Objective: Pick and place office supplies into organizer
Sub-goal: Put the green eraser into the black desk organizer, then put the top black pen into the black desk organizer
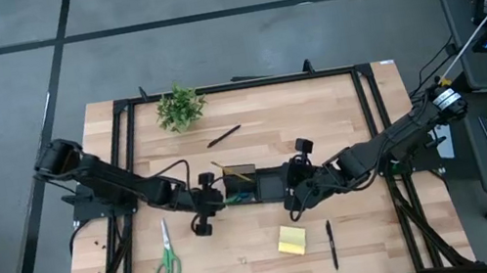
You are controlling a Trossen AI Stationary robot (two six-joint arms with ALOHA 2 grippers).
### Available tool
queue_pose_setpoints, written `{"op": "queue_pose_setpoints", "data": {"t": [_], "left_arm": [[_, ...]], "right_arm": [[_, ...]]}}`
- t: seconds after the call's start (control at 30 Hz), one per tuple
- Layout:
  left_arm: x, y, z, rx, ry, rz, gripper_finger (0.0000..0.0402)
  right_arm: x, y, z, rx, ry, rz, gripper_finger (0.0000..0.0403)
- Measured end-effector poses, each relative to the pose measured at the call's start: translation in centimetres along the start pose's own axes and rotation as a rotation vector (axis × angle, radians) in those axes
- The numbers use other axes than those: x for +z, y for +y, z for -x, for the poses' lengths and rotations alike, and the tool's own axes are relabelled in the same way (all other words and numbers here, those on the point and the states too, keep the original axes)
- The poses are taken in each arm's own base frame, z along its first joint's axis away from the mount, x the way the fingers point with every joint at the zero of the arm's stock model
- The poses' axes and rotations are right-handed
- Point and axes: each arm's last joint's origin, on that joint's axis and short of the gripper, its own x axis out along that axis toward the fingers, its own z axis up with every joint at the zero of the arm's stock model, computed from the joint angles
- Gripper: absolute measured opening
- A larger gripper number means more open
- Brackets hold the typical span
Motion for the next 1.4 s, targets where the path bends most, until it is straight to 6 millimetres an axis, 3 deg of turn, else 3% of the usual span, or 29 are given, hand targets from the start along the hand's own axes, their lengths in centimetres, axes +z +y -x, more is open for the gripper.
{"op": "queue_pose_setpoints", "data": {"t": [0.4,0.8,0.93,1.1,1.27,1.4], "left_arm": [[0.3,1.1,-0.5,0.026,-0.020,0.020,0.0001],[1.3,0.8,0.1,-0.004,-0.061,0.011,0.0002],[2.7,0.8,1.8,0.007,-0.098,-0.034,0.0001],[4.5,1.3,5.8,0.087,-0.204,-0.095,0.0001],[4.9,2.7,10.2,0.234,-0.319,-0.152,0.0003],[4.5,4.6,12.2,0.325,-0.330,-0.151,0.0001]], "right_arm": [[0.0,0.0,0.0,0.000,0.000,0.000,0.0026],[0.0,0.0,0.0,0.000,-0.001,0.000,0.0026],[0.0,0.0,0.0,-0.001,-0.001,0.004,0.0026],[0.0,0.0,0.0,-0.002,0.000,0.005,0.0026],[-0.1,-0.1,0.0,-0.004,0.004,0.012,0.0026],[0.0,-0.1,0.0,-0.013,0.002,0.032,0.0026]]}}
